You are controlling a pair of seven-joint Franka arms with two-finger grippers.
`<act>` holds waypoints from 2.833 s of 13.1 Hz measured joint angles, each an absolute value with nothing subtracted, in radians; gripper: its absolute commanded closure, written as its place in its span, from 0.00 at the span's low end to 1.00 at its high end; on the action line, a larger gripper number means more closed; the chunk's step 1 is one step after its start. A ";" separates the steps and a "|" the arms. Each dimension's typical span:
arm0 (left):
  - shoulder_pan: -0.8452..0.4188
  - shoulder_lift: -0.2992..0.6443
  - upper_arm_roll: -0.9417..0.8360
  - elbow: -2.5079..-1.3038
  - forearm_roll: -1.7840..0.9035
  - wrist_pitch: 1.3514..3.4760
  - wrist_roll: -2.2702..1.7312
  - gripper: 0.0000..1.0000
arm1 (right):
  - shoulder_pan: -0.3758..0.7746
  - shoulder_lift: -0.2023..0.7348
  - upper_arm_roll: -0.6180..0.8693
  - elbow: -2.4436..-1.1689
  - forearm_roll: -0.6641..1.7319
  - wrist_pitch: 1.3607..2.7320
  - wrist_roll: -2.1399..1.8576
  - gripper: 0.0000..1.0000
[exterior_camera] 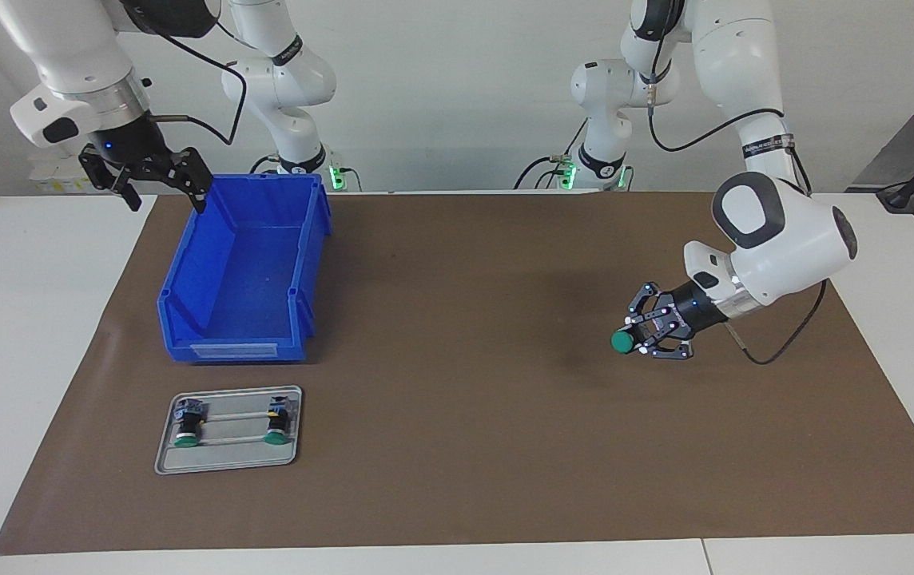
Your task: Place and press button with both arms
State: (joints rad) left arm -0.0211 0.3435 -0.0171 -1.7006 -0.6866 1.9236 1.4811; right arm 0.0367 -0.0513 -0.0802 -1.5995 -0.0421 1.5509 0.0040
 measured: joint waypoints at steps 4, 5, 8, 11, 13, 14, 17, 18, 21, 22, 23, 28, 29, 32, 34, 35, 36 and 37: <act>0.011 0.286 -0.018 -1.843 -0.811 1.921 1.622 0.88 | 0.036 -0.058 -0.080 -1.599 -0.042 1.550 0.004 0.00; 0.023 0.266 -0.018 -1.887 -0.850 1.921 1.663 0.89 | 0.036 -0.059 -0.080 -1.599 -0.042 1.550 0.004 0.00; 0.038 0.216 -0.018 -1.996 -0.948 1.921 1.755 0.91 | 0.036 -0.059 -0.080 -1.599 -0.042 1.550 0.025 0.00; 0.038 0.171 -0.022 -2.113 -1.110 1.919 1.872 0.91 | 0.036 -0.059 -0.080 -1.599 -0.042 1.550 0.027 0.00; 0.038 0.154 -0.025 -2.214 -1.240 1.919 1.997 0.91 | 0.036 -0.059 -0.080 -1.599 -0.042 1.550 0.027 0.00; 0.036 0.154 -0.027 -2.255 -1.297 1.918 2.056 0.91 | 0.036 -0.059 -0.080 -1.599 -0.042 1.550 0.028 0.00; 0.033 0.164 -0.030 -2.346 -1.485 1.873 2.209 0.85 | 0.036 -0.059 -0.080 -1.599 -0.042 1.550 0.028 0.00; 0.029 0.170 -0.033 -2.354 -1.529 1.860 2.227 0.79 | 0.036 -0.059 -0.080 -1.599 -0.042 1.550 0.028 0.00; -0.005 0.175 -0.037 -2.354 -1.617 1.853 2.278 0.79 | 0.036 -0.059 -0.080 -1.599 -0.042 1.550 0.028 0.00; -0.014 0.177 -0.037 -2.355 -1.642 1.853 2.301 0.82 | 0.036 -0.059 -0.080 -1.599 -0.042 1.550 0.028 0.00; -0.021 0.182 -0.037 -2.355 -1.664 1.853 2.330 0.86 | 0.036 -0.059 -0.080 -1.599 -0.042 1.550 0.028 0.00; -0.063 0.213 -0.036 -2.352 -1.813 1.897 2.440 0.75 | 0.036 -0.059 -0.080 -1.599 -0.042 1.550 0.028 0.00; -0.087 0.226 -0.037 -2.347 -1.866 1.897 2.457 0.75 | 0.036 -0.059 -0.080 -1.599 -0.042 1.550 0.028 0.00; -0.128 0.314 -0.037 -2.288 -1.928 1.897 2.519 0.75 | 0.036 -0.059 -0.080 -1.599 -0.042 1.550 0.028 0.00; -0.128 0.358 -0.034 -2.250 -1.930 1.897 2.527 0.75 | 0.036 -0.059 -0.080 -1.599 -0.042 1.550 0.028 0.00; -0.128 0.367 -0.033 -2.243 -1.930 1.896 2.531 0.75 | 0.036 -0.059 -0.080 -1.599 -0.042 1.550 0.028 0.00; -0.128 0.373 -0.033 -2.242 -1.930 1.896 2.539 0.75 | 0.036 -0.059 -0.080 -1.599 -0.042 1.550 0.028 0.00; -0.128 0.377 -0.034 -2.243 -1.930 1.896 2.552 0.75 | 0.036 -0.059 -0.080 -1.599 -0.042 1.550 0.028 0.00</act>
